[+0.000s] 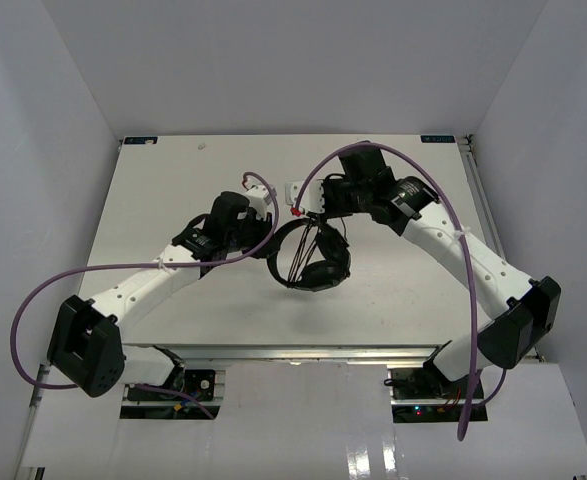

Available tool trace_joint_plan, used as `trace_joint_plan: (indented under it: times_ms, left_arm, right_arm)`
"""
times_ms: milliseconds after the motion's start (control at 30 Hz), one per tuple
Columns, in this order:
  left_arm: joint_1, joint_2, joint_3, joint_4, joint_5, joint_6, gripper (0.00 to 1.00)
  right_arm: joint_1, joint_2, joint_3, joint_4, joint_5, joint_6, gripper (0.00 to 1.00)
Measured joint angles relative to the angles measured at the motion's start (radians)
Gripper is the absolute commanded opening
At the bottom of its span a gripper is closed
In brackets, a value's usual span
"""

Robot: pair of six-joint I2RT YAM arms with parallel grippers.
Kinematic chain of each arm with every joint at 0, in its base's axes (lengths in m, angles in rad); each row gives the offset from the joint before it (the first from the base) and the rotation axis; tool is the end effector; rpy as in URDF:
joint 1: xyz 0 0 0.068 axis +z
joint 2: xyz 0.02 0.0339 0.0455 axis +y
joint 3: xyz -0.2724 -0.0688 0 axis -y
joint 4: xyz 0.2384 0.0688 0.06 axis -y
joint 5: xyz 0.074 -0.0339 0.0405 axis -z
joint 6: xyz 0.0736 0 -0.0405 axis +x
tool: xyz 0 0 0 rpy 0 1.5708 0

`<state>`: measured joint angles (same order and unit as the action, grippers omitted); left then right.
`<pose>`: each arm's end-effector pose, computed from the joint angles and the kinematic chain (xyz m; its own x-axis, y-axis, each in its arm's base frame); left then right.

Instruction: Wrap the headphones

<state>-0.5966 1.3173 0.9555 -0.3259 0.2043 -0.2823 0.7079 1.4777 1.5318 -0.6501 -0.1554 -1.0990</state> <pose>0.2470 -0.1858 0.2562 -0.6937 0.1414 -0.7062 0.5066 0.7927 -0.3389 0.2592 0.2368 0.3752 0.4651 -0.7603 -0.4535 -0.7161 -0.0219 -0.6977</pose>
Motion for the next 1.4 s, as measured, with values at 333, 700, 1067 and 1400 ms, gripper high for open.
trace_joint_plan:
  times_ms: [333, 700, 1067, 1400]
  left_arm:
    - [-0.031, -0.006, 0.021, -0.074, 0.036, 0.033, 0.00]
    - [-0.048, -0.017, 0.021, -0.114, 0.047, 0.039, 0.00]
    - [-0.049, -0.109, 0.067, -0.214, 0.027, 0.057, 0.00]
    - [-0.049, -0.154, 0.144, -0.397, -0.007, 0.094, 0.00]
  right_arm:
    - [-0.081, 0.031, 0.053, 0.035, -0.099, 0.063, 0.21]
    - [-0.124, 0.041, 0.038, 0.091, -0.186, 0.112, 0.20]
    - [-0.252, -0.012, -0.211, 0.163, -0.344, 0.207, 0.43]
    - [-0.371, 0.002, -0.338, 0.227, -0.755, 0.235, 0.90]
